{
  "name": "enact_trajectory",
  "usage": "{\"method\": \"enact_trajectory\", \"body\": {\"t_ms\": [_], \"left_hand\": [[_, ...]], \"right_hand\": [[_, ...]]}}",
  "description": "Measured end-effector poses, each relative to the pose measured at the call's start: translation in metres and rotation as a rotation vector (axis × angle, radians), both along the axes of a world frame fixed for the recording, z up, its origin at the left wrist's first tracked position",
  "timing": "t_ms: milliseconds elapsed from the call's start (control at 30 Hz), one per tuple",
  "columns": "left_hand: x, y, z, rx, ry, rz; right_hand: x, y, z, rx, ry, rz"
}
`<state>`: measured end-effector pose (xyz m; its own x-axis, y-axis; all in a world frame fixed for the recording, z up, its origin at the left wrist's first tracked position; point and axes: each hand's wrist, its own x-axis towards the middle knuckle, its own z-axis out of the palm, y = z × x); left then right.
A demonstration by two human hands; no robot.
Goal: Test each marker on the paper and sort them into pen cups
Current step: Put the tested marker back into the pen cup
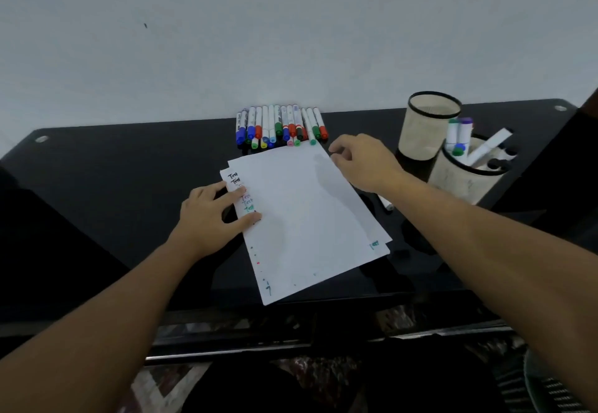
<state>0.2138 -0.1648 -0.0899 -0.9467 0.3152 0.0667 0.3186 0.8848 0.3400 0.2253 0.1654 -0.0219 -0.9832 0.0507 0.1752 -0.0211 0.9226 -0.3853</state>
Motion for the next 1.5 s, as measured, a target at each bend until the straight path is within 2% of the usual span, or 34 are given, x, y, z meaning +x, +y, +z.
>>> {"method": "enact_trajectory", "body": {"t_ms": [400,633,833,1067,1267,1367,1500], "left_hand": [[-0.006,-0.005,-0.009,0.09,0.051,0.023],[-0.009,-0.005,-0.011,0.088,0.063,0.026],[-0.009,-0.006,-0.011,0.068,0.055,0.029],[-0.009,-0.004,-0.01,0.068,0.066,0.029],[-0.01,-0.006,-0.012,0.059,0.07,0.031],[-0.01,-0.006,-0.013,0.06,0.071,0.033],[-0.009,-0.006,-0.012,0.051,0.073,0.033]], "right_hand": [[-0.115,0.001,-0.04,0.091,-0.128,-0.038],[-0.122,0.003,-0.047,0.194,-0.017,-0.05],[-0.112,0.002,-0.055,0.168,0.041,-0.12],[-0.097,0.004,-0.044,0.012,0.059,-0.258],[-0.075,0.009,-0.031,-0.188,0.323,-0.266],[-0.062,0.007,-0.025,-0.311,0.43,-0.218],[-0.047,-0.001,-0.017,-0.407,0.475,-0.095]]}}
